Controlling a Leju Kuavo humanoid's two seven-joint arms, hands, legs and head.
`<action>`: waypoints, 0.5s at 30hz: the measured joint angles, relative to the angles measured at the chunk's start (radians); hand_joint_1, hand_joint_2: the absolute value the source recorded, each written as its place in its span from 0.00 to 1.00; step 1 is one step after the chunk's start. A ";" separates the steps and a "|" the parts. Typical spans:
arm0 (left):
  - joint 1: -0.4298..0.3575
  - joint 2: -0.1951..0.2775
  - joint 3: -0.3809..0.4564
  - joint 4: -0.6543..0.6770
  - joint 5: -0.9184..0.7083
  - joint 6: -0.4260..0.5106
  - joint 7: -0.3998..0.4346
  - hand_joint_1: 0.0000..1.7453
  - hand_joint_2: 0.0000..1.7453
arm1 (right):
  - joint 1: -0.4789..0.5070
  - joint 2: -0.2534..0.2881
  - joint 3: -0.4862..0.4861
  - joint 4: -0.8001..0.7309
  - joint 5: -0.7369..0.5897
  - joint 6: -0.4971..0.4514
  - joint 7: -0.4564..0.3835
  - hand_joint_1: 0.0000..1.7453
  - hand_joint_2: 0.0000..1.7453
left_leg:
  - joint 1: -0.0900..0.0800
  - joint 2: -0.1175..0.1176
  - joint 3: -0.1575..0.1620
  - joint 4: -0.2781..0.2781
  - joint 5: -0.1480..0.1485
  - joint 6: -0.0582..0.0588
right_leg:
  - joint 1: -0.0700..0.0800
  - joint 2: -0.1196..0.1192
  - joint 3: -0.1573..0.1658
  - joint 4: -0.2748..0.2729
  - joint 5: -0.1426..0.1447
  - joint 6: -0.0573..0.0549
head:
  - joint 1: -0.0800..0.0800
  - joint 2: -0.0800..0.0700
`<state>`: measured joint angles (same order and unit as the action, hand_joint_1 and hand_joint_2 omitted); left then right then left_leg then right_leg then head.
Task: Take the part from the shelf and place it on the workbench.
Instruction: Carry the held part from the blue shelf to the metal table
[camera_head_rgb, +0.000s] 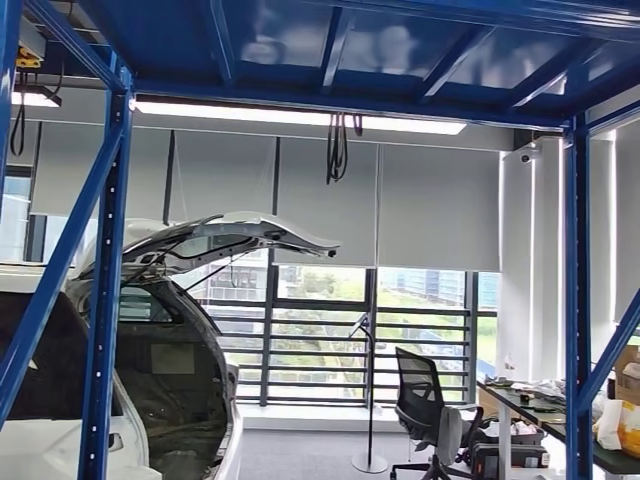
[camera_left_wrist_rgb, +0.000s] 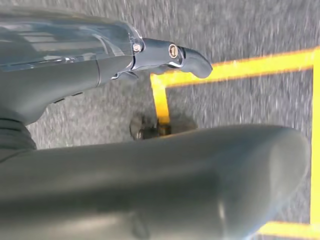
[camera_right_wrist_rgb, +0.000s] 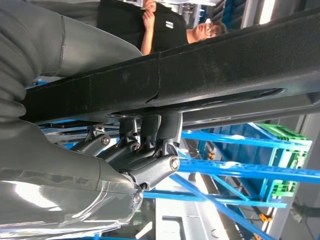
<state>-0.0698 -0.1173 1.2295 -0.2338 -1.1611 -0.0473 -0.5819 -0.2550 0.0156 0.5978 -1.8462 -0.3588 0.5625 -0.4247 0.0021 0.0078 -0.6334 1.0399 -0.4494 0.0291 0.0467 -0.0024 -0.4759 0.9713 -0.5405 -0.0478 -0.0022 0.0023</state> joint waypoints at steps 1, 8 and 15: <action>0.001 0.000 0.000 0.000 -0.001 0.000 0.000 0.00 1.00 | 0.000 0.000 0.001 -0.001 0.001 0.000 0.000 1.00 1.00 | 0.000 -0.001 -0.003 0.005 -0.013 -0.004 | -0.003 -0.002 -0.002 -0.011 0.014 -0.003 | 0.000 0.000; 0.003 0.003 0.000 0.000 -0.003 0.001 0.002 0.00 1.00 | 0.015 0.002 0.009 -0.003 0.001 0.000 -0.002 1.00 1.00 | 0.023 -0.003 -0.022 0.229 -0.145 -0.051 | -0.025 -0.011 -0.089 0.004 0.069 0.012 | 0.000 0.000; 0.001 0.002 0.000 0.000 -0.012 0.001 0.001 0.00 1.00 | 0.018 0.002 0.013 -0.008 0.001 -0.002 -0.011 1.00 1.00 | 0.029 -0.006 0.109 0.012 -0.119 -0.041 | -0.039 -0.007 -0.172 0.084 0.089 0.054 | -0.001 0.000</action>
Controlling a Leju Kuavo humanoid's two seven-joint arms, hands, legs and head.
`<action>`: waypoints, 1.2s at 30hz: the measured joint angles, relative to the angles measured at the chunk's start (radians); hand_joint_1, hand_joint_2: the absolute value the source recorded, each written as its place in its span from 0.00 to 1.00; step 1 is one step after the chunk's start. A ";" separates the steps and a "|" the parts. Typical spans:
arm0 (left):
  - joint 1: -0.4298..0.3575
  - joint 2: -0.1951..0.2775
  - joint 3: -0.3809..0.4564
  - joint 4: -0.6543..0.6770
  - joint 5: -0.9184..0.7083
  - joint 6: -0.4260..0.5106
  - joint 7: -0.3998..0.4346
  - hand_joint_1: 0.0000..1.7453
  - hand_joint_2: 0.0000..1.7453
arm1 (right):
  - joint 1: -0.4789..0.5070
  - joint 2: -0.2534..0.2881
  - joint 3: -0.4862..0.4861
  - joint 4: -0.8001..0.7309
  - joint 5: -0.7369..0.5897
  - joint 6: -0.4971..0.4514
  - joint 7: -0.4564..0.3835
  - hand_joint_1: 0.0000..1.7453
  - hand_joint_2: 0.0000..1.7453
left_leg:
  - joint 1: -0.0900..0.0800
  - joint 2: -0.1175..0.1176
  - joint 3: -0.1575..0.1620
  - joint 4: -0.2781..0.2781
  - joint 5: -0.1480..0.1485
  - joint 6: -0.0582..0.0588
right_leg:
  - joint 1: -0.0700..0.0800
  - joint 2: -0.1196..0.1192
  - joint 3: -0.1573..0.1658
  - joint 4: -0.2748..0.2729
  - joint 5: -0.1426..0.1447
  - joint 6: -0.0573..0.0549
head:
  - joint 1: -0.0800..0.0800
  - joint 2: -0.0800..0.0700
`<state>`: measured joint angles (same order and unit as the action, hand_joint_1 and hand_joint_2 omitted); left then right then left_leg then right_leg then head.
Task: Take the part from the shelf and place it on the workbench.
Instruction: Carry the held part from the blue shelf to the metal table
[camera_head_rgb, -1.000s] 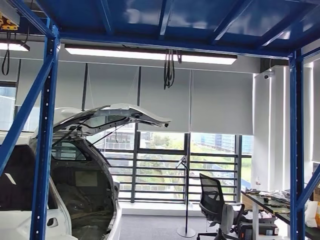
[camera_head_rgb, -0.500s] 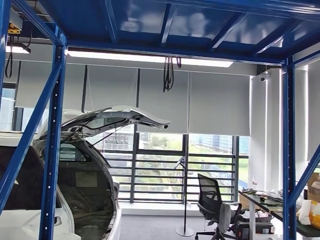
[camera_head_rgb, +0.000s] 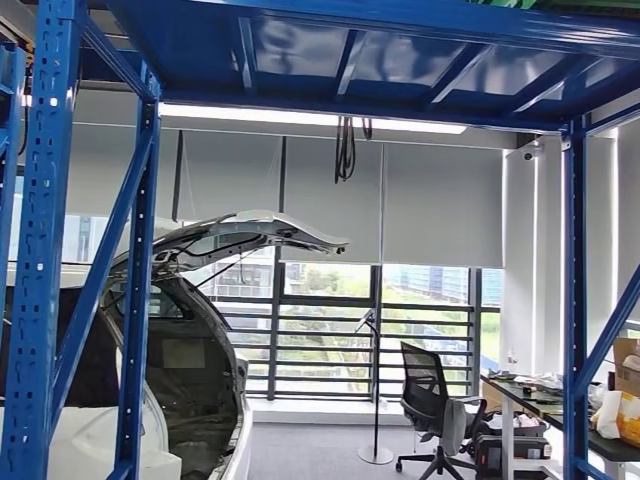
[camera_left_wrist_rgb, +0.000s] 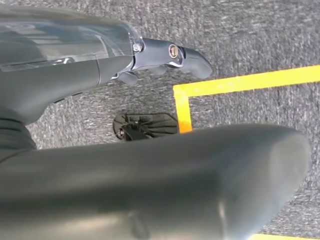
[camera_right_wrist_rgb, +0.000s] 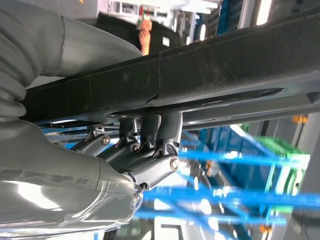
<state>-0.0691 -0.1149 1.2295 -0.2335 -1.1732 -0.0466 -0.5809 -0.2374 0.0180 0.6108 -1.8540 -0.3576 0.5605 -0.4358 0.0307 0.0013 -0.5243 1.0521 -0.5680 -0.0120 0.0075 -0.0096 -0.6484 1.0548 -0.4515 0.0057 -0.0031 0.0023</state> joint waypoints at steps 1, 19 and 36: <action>0.000 0.000 0.000 0.000 0.000 0.000 -0.001 0.00 1.00 | 0.000 -0.001 0.001 0.000 0.000 0.000 -0.002 1.00 1.00 | -0.001 0.002 -0.007 0.000 0.008 0.012 | -0.003 0.001 -0.005 0.006 -0.009 0.005 | 0.000 0.000; 0.000 0.009 -0.001 0.000 -0.011 0.001 0.000 0.00 1.00 | -0.017 -0.004 0.000 -0.018 -0.003 -0.006 -0.011 1.00 1.00 | -0.017 0.003 -0.161 0.074 0.023 0.010 | 0.014 0.004 0.166 -0.116 -0.063 -0.043 | 0.000 0.000; -0.003 0.020 0.000 0.000 -0.020 0.015 0.034 0.00 1.00 | -0.003 -0.022 -0.059 -0.030 0.055 0.011 -0.056 1.00 1.00 | -0.008 -0.006 -0.034 -0.018 0.046 0.044 | -0.004 0.000 -0.040 0.204 -0.174 0.019 | 0.000 0.000</action>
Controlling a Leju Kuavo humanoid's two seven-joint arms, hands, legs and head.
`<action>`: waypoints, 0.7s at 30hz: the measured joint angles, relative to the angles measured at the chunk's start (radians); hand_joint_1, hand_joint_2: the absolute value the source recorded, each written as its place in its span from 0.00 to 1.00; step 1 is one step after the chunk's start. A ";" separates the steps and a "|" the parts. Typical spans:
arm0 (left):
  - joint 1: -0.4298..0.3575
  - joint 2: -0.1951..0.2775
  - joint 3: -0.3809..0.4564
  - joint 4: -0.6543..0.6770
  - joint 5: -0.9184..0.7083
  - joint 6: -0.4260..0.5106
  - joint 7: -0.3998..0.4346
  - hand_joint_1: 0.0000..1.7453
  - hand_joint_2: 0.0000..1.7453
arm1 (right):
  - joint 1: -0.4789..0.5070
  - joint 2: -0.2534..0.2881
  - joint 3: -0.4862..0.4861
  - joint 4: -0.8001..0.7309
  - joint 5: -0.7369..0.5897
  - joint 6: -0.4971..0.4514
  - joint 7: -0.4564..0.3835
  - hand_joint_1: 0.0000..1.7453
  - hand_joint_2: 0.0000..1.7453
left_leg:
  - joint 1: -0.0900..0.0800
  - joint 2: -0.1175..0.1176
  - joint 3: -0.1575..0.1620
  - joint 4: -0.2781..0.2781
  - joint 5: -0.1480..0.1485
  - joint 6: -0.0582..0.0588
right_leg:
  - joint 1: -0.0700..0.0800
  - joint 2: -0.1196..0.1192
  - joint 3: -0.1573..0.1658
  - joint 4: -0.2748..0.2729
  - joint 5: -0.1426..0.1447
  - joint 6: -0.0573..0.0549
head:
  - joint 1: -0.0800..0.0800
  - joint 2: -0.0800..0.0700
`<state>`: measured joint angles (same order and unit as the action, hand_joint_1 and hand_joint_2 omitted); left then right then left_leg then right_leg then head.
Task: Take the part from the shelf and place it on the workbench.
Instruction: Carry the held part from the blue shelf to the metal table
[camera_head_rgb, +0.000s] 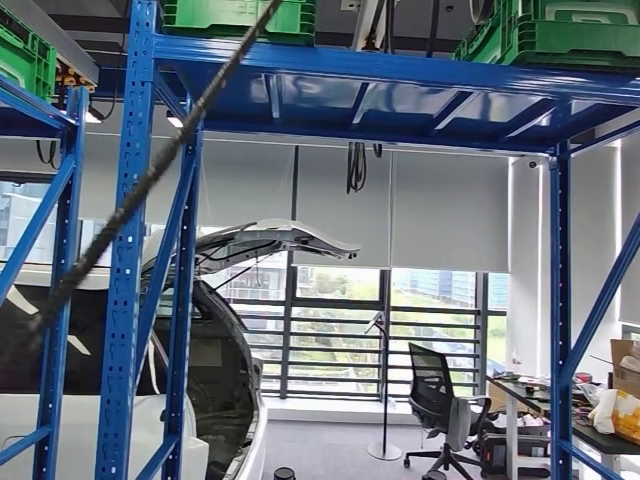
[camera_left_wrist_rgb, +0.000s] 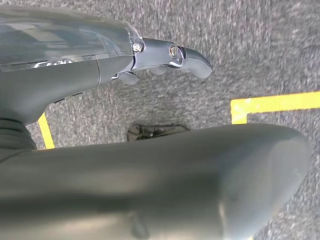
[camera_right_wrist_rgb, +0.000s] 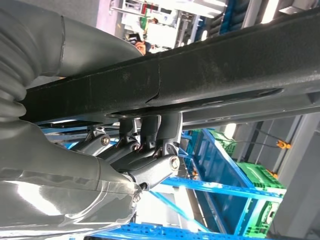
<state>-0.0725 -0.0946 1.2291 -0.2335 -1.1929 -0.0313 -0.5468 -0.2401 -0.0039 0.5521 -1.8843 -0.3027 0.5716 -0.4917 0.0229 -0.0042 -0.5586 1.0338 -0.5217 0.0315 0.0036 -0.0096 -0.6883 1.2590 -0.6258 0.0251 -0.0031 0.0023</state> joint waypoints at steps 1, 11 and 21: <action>0.001 0.000 0.000 0.000 -0.001 0.000 0.002 0.00 1.00 | 0.001 -0.002 -0.002 0.001 0.001 0.001 0.000 1.00 1.00 | 0.000 -0.004 -0.004 0.000 0.003 -0.001 | -0.003 0.000 -0.010 0.038 -0.012 0.002 | 0.000 0.000; 0.002 0.000 0.000 0.000 -0.001 0.000 0.010 0.00 1.00 | -0.004 -0.008 -0.007 0.001 0.010 0.009 0.003 1.00 1.00 | 0.010 -0.052 -0.036 0.003 0.021 -0.044 | -0.003 0.042 0.151 -0.259 0.115 -0.028 | 0.000 0.000; 0.002 0.001 0.000 0.000 -0.001 0.000 0.013 0.00 1.00 | -0.001 -0.010 -0.006 0.017 0.022 0.019 0.007 1.00 1.00 | -0.004 0.034 -0.026 0.049 -0.002 -0.041 | 0.012 -0.052 0.136 -0.258 0.121 -0.042 | 0.000 0.000</action>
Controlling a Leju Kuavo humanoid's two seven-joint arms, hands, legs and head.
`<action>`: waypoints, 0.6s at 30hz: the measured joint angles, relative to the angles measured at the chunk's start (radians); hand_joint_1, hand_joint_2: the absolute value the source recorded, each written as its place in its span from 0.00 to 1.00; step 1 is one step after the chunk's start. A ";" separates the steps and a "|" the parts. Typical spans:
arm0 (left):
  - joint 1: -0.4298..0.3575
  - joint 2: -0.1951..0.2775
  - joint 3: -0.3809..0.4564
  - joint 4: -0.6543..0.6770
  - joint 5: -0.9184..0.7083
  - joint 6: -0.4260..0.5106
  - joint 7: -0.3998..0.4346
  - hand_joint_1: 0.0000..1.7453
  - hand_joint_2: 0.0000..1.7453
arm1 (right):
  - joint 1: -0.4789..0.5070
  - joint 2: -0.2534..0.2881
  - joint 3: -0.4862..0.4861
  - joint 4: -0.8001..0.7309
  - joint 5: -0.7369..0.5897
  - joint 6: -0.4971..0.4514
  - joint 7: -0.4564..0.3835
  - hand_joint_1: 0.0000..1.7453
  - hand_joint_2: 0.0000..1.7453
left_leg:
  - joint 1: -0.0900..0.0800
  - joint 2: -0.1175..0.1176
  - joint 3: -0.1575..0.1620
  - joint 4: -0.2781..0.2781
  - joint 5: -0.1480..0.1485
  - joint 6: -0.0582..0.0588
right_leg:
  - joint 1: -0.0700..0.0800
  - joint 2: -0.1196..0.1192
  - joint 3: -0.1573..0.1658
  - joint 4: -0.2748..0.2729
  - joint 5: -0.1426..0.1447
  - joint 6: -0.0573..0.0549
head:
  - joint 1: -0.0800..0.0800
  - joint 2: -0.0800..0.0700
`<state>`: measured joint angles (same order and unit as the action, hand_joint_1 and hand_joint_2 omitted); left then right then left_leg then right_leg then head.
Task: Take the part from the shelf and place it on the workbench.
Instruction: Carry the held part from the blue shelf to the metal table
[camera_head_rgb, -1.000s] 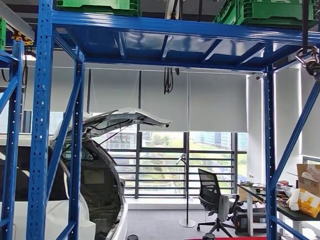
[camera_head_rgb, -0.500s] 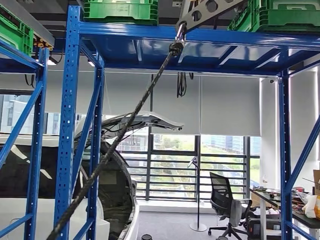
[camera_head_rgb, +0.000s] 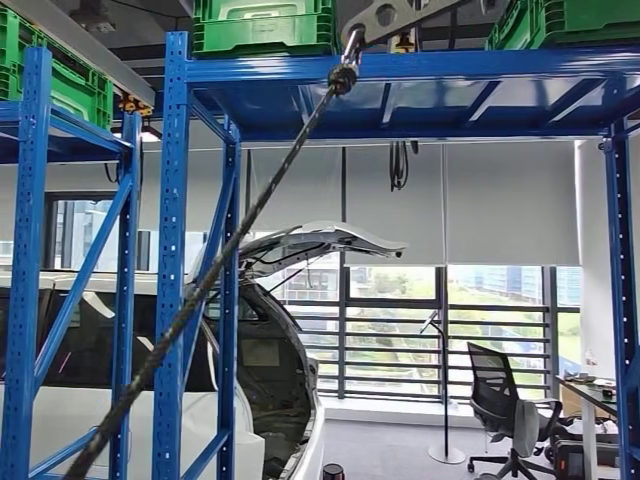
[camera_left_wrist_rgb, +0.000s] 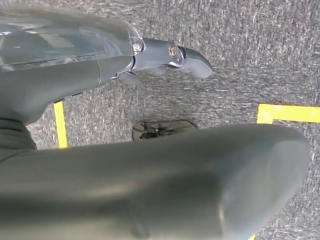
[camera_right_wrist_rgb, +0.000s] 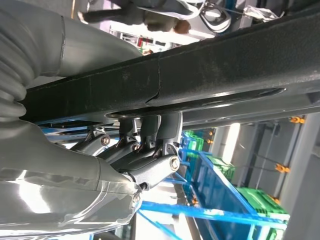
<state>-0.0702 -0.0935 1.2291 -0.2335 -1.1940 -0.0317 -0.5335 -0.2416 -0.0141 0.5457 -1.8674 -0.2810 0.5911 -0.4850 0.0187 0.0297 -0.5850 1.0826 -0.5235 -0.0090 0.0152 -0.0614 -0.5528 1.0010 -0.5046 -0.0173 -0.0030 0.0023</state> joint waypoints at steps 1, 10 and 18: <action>-0.002 0.000 0.000 0.000 0.000 0.000 0.000 0.00 1.00 | 0.000 -0.001 0.000 0.001 0.003 0.001 0.000 1.00 1.00 | -0.003 0.012 0.016 -0.037 0.009 0.004 | 0.002 -0.006 -0.004 0.005 -0.001 0.004 | 0.000 0.000; -0.002 0.001 0.001 0.000 -0.003 0.000 -0.001 0.00 1.00 | 0.003 -0.013 0.005 0.013 0.014 0.005 -0.002 1.00 1.00 | 0.002 -0.037 0.003 -0.057 0.029 0.038 | -0.015 0.052 -0.115 0.271 -0.148 0.043 | -0.001 0.000; 0.000 0.002 0.001 0.000 -0.015 0.007 0.014 0.00 1.00 | 0.002 -0.023 0.015 0.031 0.031 0.009 -0.011 1.00 1.00 | 0.007 -0.110 -0.012 -0.056 0.044 0.015 | -0.020 0.128 0.008 0.020 -0.009 0.029 | -0.001 0.000</action>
<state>-0.0705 -0.0918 1.2299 -0.2335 -1.2089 -0.0247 -0.5197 -0.2401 -0.0372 0.5609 -1.8364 -0.2498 0.6003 -0.4962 0.0254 -0.0800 -0.5966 1.0266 -0.4795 0.0061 -0.0051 0.0670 -0.5445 1.0205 -0.5137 0.0113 -0.0038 0.0024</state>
